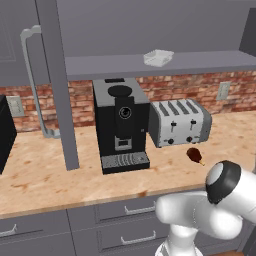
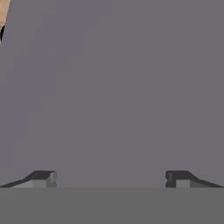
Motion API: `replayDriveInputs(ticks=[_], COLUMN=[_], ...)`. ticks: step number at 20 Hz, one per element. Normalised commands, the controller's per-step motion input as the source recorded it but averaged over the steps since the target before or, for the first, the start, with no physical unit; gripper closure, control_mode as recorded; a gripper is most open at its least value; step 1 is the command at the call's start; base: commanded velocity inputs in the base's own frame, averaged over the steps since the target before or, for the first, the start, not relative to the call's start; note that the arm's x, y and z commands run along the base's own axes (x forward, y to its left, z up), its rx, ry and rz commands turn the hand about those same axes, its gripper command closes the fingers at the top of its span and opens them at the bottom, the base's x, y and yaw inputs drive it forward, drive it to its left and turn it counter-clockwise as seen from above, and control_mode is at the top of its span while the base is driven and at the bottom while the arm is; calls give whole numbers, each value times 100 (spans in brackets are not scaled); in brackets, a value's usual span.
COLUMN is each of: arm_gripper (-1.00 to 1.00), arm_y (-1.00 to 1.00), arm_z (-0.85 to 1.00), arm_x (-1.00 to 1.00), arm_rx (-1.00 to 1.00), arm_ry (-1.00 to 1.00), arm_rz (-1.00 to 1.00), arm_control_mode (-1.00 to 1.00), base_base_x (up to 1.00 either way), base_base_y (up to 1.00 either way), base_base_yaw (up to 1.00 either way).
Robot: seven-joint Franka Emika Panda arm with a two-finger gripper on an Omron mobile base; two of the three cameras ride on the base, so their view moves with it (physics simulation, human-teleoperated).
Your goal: Retrieve the tupperware from the cabinet, then place the raw meat into the tupperware to avoid contamination.
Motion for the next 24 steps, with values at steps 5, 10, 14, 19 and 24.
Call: replayDriveInputs(ticks=[5,10,14,19,24], arm_gripper=[-100,-100,-100,-100,-100], arm_y=[45,58,62,65,66], arm_z=[-6,-6,-5,-4,-7], arm_x=[-18,-3,-6,-6,-4], arm_rx=[5,6,8,10,12], arm_ry=[0,-1,-5,-7,-6], arm_rz=[8,9,10,10,10], arm_control_mode=[-100,-100,-100,-100,-100], base_base_x=[0,0,0,0,0], base_base_y=[0,0,0,0,0], base_base_yaw=[0,0,0,0,0])
